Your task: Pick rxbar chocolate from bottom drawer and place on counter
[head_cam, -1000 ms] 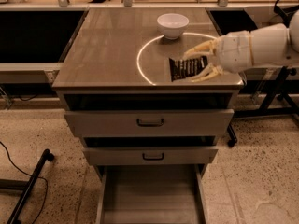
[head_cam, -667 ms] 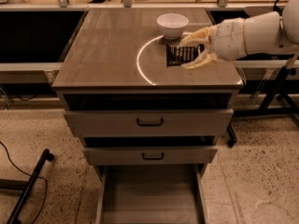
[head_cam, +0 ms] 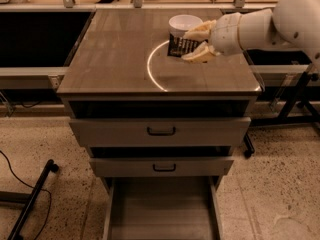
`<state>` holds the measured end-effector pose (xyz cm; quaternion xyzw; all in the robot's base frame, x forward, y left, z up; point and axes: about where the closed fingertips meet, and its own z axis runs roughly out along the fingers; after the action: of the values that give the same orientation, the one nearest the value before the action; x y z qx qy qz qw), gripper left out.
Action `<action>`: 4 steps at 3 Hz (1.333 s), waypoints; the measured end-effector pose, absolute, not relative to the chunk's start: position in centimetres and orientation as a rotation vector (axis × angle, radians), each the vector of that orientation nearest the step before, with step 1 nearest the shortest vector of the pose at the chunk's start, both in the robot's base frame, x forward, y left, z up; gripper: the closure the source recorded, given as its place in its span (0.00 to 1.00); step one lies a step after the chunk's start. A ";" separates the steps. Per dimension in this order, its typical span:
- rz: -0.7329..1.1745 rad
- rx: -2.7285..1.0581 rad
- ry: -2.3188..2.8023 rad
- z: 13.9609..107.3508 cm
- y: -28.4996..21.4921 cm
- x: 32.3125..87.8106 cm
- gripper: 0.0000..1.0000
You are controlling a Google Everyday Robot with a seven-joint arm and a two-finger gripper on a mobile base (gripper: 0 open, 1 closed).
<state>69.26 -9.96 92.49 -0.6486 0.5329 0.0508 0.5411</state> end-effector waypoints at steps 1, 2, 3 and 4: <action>0.116 -1.506 1.349 91.9 -9.9 72.2 1.00; 0.134 -1.490 1.421 90.9 -10.0 74.5 0.85; 0.157 -1.496 1.482 89.8 -10.0 76.1 0.61; 0.189 -1.505 1.539 88.5 -10.0 77.2 0.32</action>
Offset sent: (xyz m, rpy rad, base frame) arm 0.0795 -0.0082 -0.0245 -0.0110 0.1709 -0.1481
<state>77.22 -10.03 88.48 -0.6143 0.6284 0.0771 0.4710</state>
